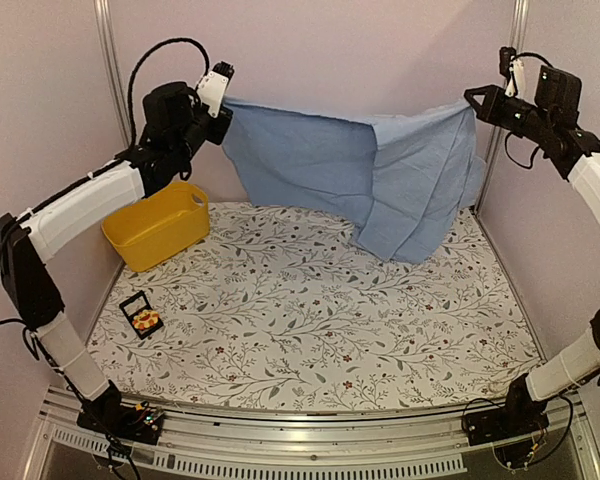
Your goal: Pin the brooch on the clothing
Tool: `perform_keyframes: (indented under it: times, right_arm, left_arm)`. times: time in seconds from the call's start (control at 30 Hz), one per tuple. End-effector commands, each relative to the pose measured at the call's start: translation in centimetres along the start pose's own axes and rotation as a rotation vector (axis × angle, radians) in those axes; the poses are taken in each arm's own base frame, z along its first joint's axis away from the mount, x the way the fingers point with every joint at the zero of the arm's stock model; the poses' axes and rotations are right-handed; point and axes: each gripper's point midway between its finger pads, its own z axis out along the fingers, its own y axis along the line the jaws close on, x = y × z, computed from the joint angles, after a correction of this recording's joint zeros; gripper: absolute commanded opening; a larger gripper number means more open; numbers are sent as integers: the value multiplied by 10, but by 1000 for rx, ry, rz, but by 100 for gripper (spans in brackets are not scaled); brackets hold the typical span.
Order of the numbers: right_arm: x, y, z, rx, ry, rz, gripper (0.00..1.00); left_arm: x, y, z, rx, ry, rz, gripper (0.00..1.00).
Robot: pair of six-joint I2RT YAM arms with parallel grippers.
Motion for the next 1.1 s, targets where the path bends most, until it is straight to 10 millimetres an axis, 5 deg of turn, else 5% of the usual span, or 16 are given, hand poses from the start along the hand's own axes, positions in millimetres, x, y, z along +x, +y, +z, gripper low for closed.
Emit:
perform_keyframes:
  times: [0.0, 0.2, 0.3, 0.4, 0.57, 0.73, 0.9, 1.07]
  right_arm:
    - [119, -28, -29, 104, 241, 109, 0]
    - [247, -14, -122, 165, 494, 415, 0]
    - [321, -4, -156, 216, 703, 560, 0]
    - [363, 1, -181, 269, 867, 628, 0]
    - [379, 3, -204, 316, 1021, 624, 0]
    - [406, 9, -236, 341, 1245, 610, 0]
    - [412, 9, -253, 359, 1362, 569, 0]
    - [414, 6, -260, 383, 1410, 535, 0]
  left_arm:
    - [72, -52, -40, 99, 187, 16, 0]
    - [193, -94, -136, 181, 564, -127, 0]
    - [236, -118, -183, 228, 707, -256, 0]
    - [270, -141, -224, 270, 846, -339, 0]
    - [291, -160, -260, 300, 963, -350, 0]
    - [294, -157, -281, 283, 1035, -313, 0]
    - [288, -161, -302, 299, 1083, -385, 0]
    - [304, -165, -335, 291, 1159, -370, 0]
